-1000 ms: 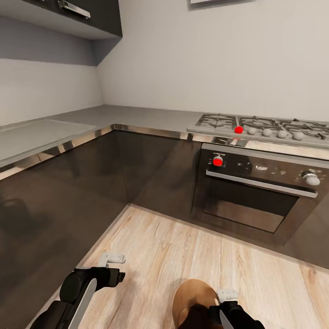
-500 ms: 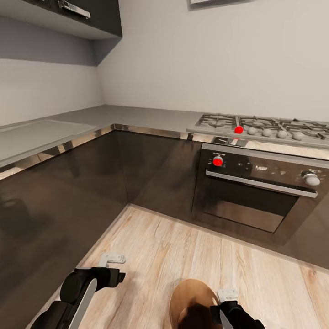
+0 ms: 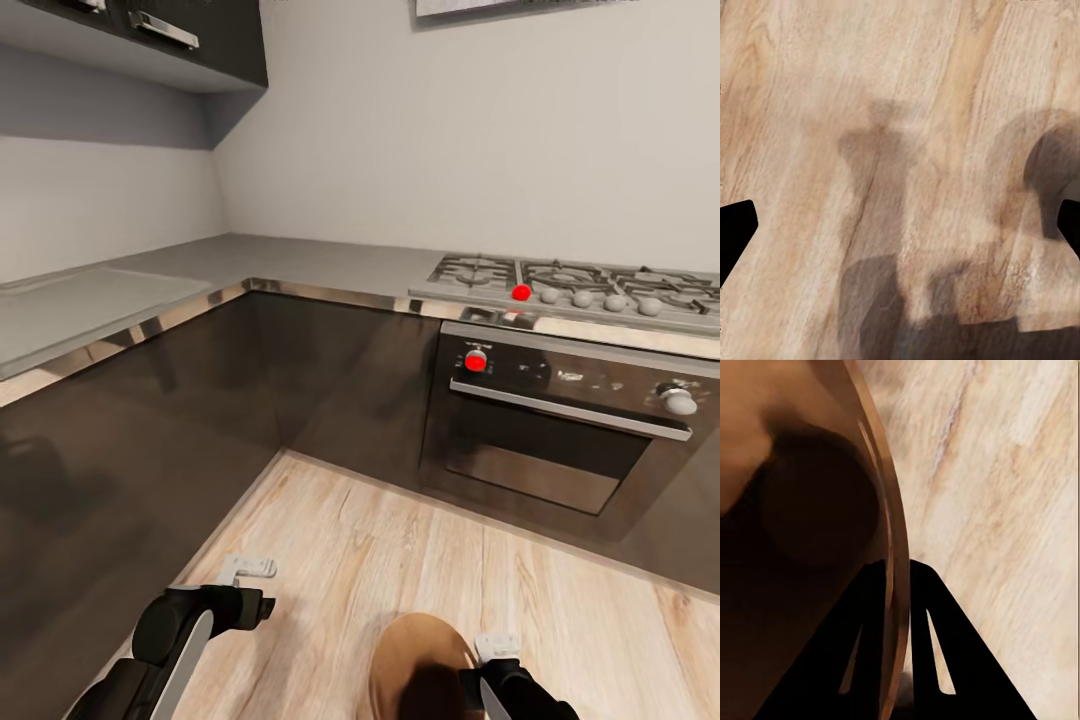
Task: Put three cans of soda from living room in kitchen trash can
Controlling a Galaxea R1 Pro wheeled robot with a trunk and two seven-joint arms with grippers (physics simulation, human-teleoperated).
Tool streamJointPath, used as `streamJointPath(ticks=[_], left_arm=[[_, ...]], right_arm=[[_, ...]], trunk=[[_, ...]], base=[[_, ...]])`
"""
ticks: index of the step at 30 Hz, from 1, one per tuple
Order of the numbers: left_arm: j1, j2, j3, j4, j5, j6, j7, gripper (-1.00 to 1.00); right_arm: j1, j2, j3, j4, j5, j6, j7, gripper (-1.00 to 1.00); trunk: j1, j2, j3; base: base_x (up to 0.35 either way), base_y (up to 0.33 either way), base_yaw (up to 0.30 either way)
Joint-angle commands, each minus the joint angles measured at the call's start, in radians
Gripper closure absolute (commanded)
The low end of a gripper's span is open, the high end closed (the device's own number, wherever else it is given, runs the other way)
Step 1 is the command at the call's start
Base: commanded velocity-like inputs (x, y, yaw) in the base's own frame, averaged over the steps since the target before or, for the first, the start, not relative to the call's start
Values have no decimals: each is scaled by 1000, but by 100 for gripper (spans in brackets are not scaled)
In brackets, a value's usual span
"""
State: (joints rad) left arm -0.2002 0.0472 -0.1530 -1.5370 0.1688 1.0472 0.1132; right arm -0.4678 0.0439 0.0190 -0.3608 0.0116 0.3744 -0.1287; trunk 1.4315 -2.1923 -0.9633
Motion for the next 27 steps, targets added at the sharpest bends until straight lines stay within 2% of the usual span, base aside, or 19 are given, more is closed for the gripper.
streamJointPath(ticks=[1, 5, 6, 10, 13, 18, 27], left_arm=[[0, 0, 0, 0, 0, 0, 0, -100], [0, 0, 0, 1, -2, 0, 1, -100], [-1, -4, -2, 45, -6, 0, 3, -100], [-1, -5, -2, 51, -7, 0, 3, -100], [-2, -5, -2, 72, -7, 0, 3, -100], [-2, -6, -2, 86, -7, 0, 4, -100], [-2, -6, -2, 94, -8, 0, 5, -100]], right_arm=[[0, 0, 0, 0, 2, 0, -1, 100], [0, -1, 1, -2, 1, -1, 0, 100], [3, -4, 2, -179, 1, 67, 10, 100], [4, -6, 1, -271, 0, 160, 10, 100], [4, -7, -2, -348, -1, 270, 11, 100], [7, -6, -7, -411, -2, 341, 11, 100], [8, -5, -7, -435, -10, 361, 11, 100]], trunk=[[-4, 7, 3], [-19, 35, 16], [-23, 42, 19], [-38, 70, 31], [-50, 91, 41], [-69, 126, 57], [-104, 189, 85]], base=[[0, 0, 0], [0, 0, 0], [0, 0, 0], [0, 0, 0], [0, 0, 0], [0, 0, 0], [0, 0, 0]])
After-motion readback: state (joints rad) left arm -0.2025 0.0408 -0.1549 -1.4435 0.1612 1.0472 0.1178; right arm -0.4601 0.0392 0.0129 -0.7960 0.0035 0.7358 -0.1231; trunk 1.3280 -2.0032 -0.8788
